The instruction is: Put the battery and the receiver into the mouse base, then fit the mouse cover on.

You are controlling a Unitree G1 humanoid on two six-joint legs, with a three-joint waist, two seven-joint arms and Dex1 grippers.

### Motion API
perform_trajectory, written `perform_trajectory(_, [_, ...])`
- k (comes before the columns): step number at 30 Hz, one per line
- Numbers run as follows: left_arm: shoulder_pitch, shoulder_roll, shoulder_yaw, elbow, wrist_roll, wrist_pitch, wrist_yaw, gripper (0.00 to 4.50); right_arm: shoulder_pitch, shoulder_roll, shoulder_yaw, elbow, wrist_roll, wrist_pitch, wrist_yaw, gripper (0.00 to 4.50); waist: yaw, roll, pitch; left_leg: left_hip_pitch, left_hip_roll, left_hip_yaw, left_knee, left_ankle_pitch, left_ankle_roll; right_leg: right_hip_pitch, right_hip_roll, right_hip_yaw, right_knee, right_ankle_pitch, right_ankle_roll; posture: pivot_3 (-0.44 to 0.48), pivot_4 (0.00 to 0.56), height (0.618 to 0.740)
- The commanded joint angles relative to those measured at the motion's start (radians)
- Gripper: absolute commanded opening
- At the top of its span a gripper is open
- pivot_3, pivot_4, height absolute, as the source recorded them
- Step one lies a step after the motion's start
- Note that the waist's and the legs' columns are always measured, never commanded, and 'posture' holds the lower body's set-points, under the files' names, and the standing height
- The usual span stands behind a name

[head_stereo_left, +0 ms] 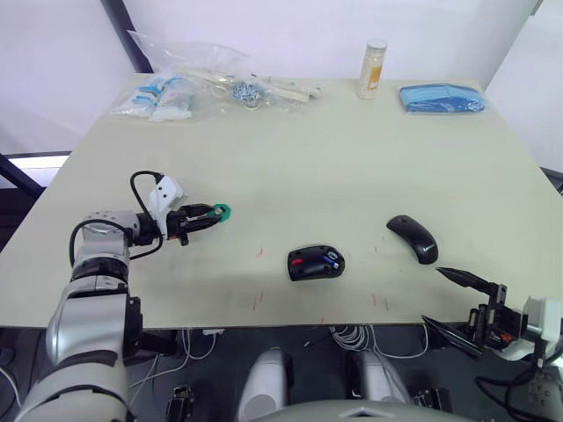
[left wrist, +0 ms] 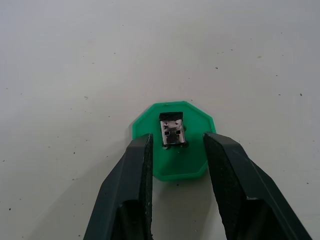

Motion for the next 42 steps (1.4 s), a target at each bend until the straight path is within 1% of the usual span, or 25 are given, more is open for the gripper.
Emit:
perform_trajectory(1, [-0.017,0.004,0.004,0.001,-0.003,0.004,0.006,1.69,-0.002,-0.001,-0.001,-0.012,0.003,-0.016,-0.001,4.50,0.000,0.000,0.000,0.000,0.000,0.000,0.000,0.000,0.000,0.000,0.000,0.000,0.000,0.000,0.000,0.000,0.150,0.740])
perform_trajectory(14, [-0.020,0.001,-0.021,0.002,0.018,0.024,0.033,1.69,-0.011,-0.005,0.003,-0.001,0.000,-0.021,-0.002,4.50,0.000,0.000,0.000,0.000,0.000,0.000,0.000,0.000,0.000,0.000,0.000,0.000,0.001,0.000,0.000,0.000,0.150,0.740])
perform_trajectory(20, [-0.018,0.000,-0.020,0.000,0.015,0.047,0.020,1.69,-0.017,-0.009,0.009,0.007,0.001,-0.029,0.000,4.50,0.000,0.000,0.000,0.000,0.000,0.000,0.000,0.000,0.000,0.000,0.000,0.000,0.001,0.000,0.000,0.000,0.150,0.740])
perform_trajectory(22, [-0.015,0.002,-0.024,-0.002,0.020,0.046,0.022,1.19,-0.018,-0.009,0.010,0.010,0.001,-0.031,0.001,4.50,0.000,0.000,0.000,0.000,0.000,0.000,0.000,0.000,0.000,0.000,0.000,0.000,0.001,0.000,0.000,0.000,0.150,0.740])
perform_trajectory(38, [-0.015,-0.001,-0.023,-0.005,0.015,0.055,0.022,1.19,-0.020,-0.005,0.011,0.013,0.002,-0.037,0.005,4.50,0.000,0.000,0.000,0.001,0.000,0.000,0.001,0.000,0.000,0.000,0.000,0.000,0.001,0.000,0.000,0.000,0.150,0.740])
perform_trajectory(40, [-0.018,-0.004,-0.016,-0.005,0.007,0.064,0.024,0.64,-0.021,0.000,0.008,0.013,0.008,-0.041,0.003,4.50,0.000,0.000,0.000,0.001,0.000,0.000,0.001,0.000,0.000,0.000,0.000,0.000,0.001,0.000,0.000,0.000,0.150,0.740])
perform_trajectory(41, [-0.017,-0.003,-0.020,-0.006,0.011,0.064,0.027,0.55,-0.021,0.001,0.007,0.013,0.009,-0.042,0.002,4.50,0.000,0.000,0.000,0.001,0.000,0.000,0.001,0.000,0.000,0.000,0.000,0.000,0.001,0.000,0.000,0.000,0.150,0.740])
perform_trajectory(42, [-0.016,-0.002,-0.024,-0.007,0.016,0.063,0.029,0.06,-0.021,0.001,0.008,0.012,0.009,-0.042,0.002,4.50,0.000,0.000,0.000,0.001,0.000,0.000,0.001,0.000,0.000,0.000,0.000,0.000,0.001,0.000,0.000,0.000,0.150,0.740])
